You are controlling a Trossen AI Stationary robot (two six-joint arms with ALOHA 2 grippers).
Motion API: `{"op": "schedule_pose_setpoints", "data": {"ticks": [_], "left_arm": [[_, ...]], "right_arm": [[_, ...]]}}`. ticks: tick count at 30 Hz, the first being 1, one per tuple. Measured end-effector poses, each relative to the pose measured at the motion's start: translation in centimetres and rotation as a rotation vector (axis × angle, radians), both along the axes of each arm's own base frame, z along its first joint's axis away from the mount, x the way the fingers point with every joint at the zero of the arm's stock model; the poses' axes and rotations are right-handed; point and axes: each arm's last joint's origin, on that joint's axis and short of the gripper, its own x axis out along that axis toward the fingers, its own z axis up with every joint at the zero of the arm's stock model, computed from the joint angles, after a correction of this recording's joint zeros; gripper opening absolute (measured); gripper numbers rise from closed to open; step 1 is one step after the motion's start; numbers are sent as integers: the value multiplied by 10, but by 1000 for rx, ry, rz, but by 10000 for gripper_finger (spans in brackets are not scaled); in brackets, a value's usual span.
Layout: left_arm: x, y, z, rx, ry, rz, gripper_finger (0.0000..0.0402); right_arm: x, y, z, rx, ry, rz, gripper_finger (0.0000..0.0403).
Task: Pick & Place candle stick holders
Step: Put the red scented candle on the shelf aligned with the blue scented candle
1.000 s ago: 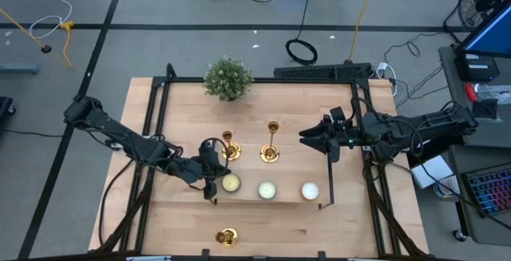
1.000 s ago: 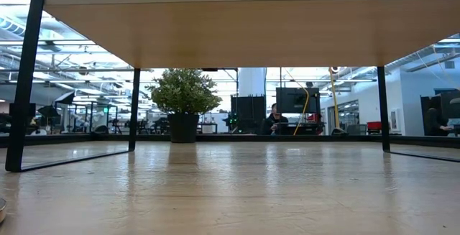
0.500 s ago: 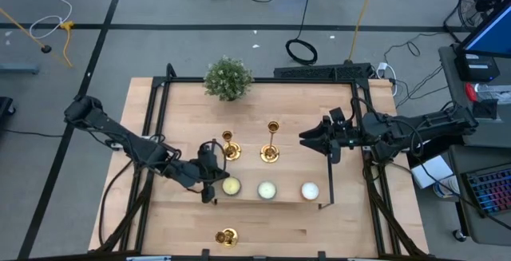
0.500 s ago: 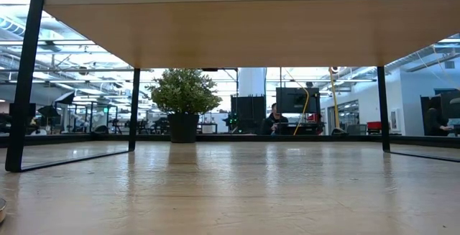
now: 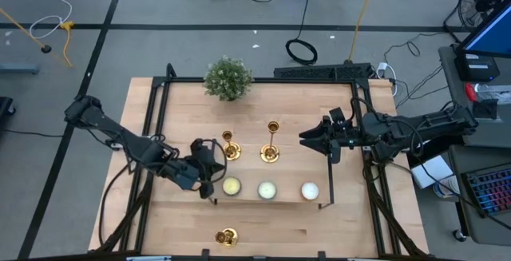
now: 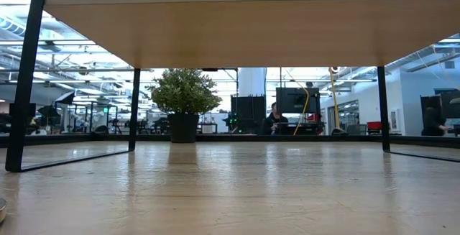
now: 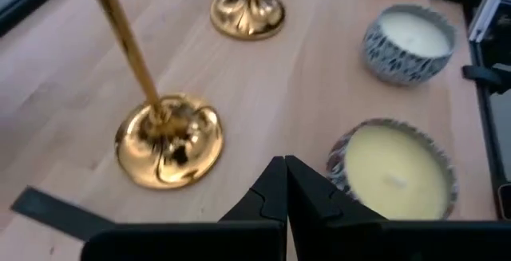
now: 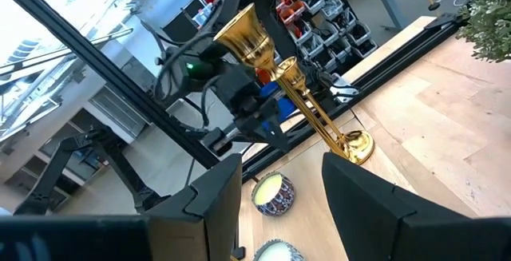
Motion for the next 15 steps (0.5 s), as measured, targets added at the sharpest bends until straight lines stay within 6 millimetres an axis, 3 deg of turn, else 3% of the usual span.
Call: {"op": "schedule_pose_setpoints", "data": {"ticks": [8,15], "left_arm": [[4,-3,9,-11,-53,-30,0],[18,0,25,-61,-208,-114,0]], "right_arm": [[0,0,0,0,0,0,171],[0,0,0,-2,0,0,171]]}}
